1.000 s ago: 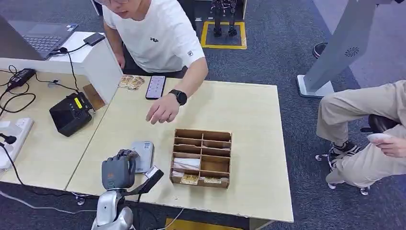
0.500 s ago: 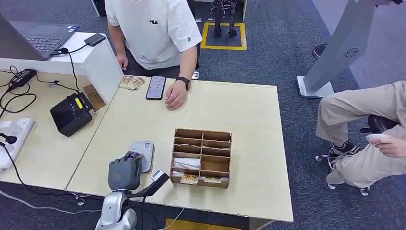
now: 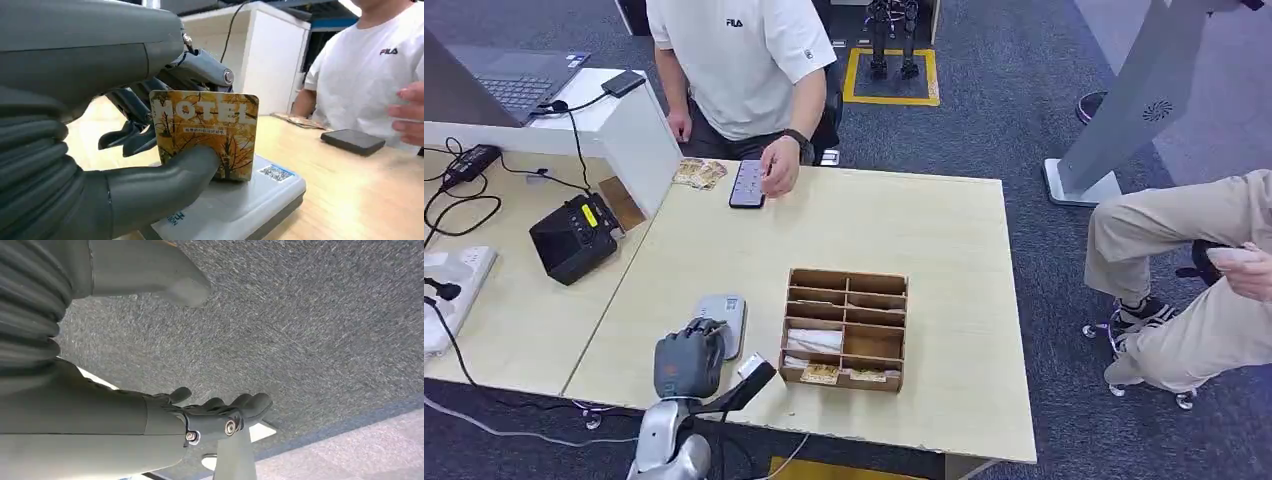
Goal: Pass the card to the sensor for recognition and then transmit it.
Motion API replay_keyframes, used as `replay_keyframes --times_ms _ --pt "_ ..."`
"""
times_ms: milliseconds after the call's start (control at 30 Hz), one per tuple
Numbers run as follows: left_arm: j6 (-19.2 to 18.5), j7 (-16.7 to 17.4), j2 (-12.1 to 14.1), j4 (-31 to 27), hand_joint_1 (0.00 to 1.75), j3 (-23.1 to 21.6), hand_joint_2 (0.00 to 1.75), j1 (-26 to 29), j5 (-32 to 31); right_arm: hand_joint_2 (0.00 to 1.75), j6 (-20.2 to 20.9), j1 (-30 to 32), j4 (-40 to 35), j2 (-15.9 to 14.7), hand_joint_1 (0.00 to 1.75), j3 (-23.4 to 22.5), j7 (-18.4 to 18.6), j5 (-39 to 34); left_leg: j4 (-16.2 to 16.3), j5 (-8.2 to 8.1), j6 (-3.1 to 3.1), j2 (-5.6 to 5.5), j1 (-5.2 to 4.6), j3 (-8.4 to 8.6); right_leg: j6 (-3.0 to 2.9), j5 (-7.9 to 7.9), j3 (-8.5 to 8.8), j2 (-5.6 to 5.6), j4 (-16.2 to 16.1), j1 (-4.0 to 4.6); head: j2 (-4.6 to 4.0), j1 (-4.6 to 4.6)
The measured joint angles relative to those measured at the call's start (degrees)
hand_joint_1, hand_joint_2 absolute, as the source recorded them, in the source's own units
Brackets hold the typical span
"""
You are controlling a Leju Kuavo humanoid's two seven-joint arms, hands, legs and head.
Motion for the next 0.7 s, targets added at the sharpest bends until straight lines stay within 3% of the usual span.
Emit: replay_keyframes --times_ms 167,433,533,700 --pt "0.0 -7.7 -1.9 -2.3 1.75 0.3 1.75 0.0 10.0 1.75 0.0 0.0 0.0 0.0 0.00 0.0 0.0 0.3 0.0 0.00 0.00 -0.06 0.00 -0.02 0.00 0.00 -0.01 -0.05 0.0 0.00 0.00 0.00" --pt "0.0 -11.6 -3.7 -5.8 1.75 0.4 1.75 -0.4 16.3 1.75 0.0 0.0 0.0 0.0 0.00 0.0 -0.1 0.5 0.0 0.00 0.00 -0.06 0.01 -0.10 0.00 0.00 -0.15 -0.04 0.0 0.00 0.00 -0.02" --pt "0.0 -11.6 -4.0 -7.9 1.75 0.4 1.75 -2.2 19.5 1.75 0.0 0.0 0.0 0.0 0.00 0.0 -0.5 0.7 0.0 0.00 0.00 -0.06 0.01 -0.14 0.00 0.00 -0.17 -0.05 0.0 0.00 0.00 0.00" --pt "-0.2 -8.1 -3.6 -10.5 1.75 -2.1 1.75 -6.7 21.7 1.75 0.0 -0.1 0.5 0.0 0.00 0.0 -1.4 1.6 0.0 0.03 -0.03 -0.09 0.01 -0.15 0.00 0.01 -0.17 -0.06 0.0 0.00 0.00 0.00"
